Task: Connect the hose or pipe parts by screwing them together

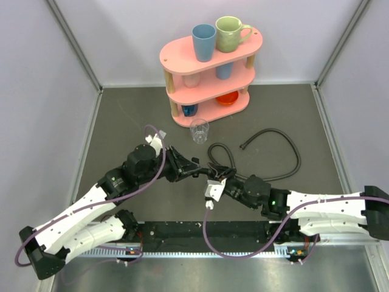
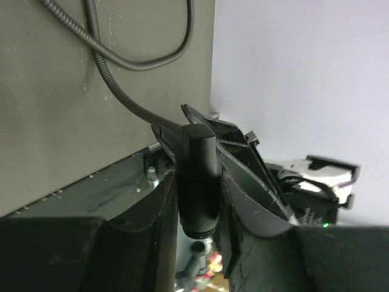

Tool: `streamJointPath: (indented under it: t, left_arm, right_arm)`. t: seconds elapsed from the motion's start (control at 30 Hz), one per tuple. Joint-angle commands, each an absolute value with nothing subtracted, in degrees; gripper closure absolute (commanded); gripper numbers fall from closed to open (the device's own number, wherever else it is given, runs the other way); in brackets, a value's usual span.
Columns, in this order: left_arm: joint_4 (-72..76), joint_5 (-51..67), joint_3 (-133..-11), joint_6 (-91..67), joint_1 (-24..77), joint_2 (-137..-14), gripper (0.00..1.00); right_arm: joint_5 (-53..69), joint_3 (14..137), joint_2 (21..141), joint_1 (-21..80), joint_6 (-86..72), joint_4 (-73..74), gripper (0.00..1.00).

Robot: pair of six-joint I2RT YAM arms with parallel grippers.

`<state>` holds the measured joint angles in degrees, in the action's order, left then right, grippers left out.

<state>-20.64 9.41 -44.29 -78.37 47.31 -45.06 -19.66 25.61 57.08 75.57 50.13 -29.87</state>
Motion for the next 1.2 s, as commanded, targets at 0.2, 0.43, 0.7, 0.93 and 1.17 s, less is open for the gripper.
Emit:
streamJointPath:
  t: [0.2, 0.43, 0.7, 0.93, 1.17]
  left_arm:
    - [-0.5, 16.0, -38.8, -44.2, 47.6, -42.7, 1.0]
    - [12.0, 25.9, -32.2, -29.6, 47.6, -37.9, 1.0]
    - [16.7, 41.6, -31.7, -13.7, 47.8, -39.5, 1.0]
    - [9.0, 48.1, -33.1, 10.0, 47.9, -39.1, 1.0]
    - [-2.3, 51.4, -35.8, 20.2, 47.9, -42.9, 1.0]
  right_arm:
    - [4.3, 36.9, 54.6, 67.5, 35.2, -12.6, 1.0]
    - [16.5, 39.2, 54.9, 61.5, 29.8, -9.9, 1.0]
    - [31.0, 45.9, 60.5, 54.6, 23.7, -3.0, 1.0]
    - [45.7, 52.8, 66.8, 49.8, 20.2, 7.4, 1.0]
    - [49.8, 52.8, 66.9, 47.1, 19.7, 9.8, 1.0]
